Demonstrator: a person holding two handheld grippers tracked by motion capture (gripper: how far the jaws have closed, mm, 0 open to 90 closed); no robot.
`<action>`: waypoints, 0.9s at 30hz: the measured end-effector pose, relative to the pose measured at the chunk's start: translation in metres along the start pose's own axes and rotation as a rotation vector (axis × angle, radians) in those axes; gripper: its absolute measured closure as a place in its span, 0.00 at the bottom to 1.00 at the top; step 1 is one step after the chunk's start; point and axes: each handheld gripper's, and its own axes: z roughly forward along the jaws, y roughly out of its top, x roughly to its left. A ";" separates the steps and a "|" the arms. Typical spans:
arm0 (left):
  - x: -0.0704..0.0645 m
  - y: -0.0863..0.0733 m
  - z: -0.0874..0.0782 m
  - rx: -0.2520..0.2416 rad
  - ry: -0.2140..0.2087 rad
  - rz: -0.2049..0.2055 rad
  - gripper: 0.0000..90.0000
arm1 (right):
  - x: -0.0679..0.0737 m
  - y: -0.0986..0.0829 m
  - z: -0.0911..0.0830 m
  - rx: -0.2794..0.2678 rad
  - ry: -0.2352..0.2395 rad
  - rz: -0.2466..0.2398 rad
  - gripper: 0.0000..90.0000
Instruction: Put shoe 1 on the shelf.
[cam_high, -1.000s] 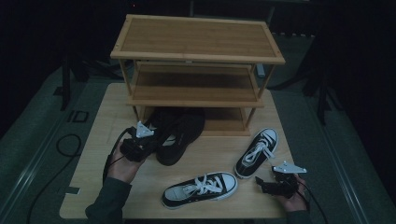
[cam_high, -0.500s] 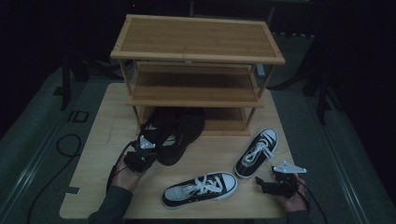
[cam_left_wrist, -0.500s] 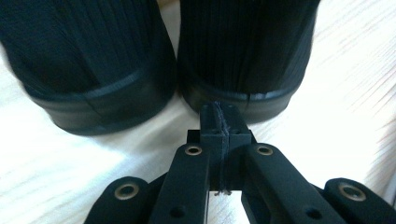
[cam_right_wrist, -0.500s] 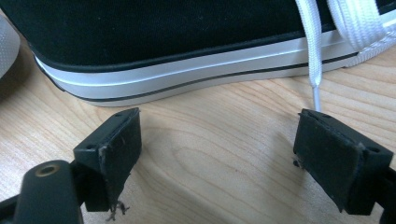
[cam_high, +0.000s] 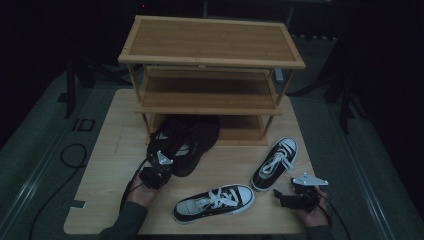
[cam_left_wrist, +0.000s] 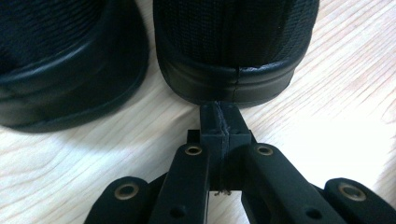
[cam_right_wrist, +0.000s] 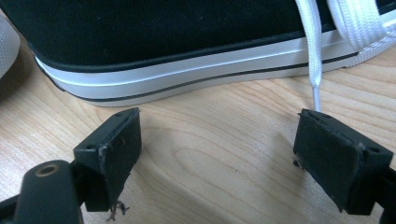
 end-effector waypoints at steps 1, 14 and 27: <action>-0.003 0.002 0.002 -0.004 -0.008 0.004 1.00 | 0.000 0.000 0.000 0.000 0.000 0.001 0.17; -0.036 0.035 0.021 -0.010 -0.034 0.088 1.00 | 0.000 0.000 0.000 0.000 0.001 0.001 0.17; -0.059 0.065 0.021 -0.038 -0.010 0.181 0.99 | 0.000 0.000 0.000 0.000 0.000 0.000 0.17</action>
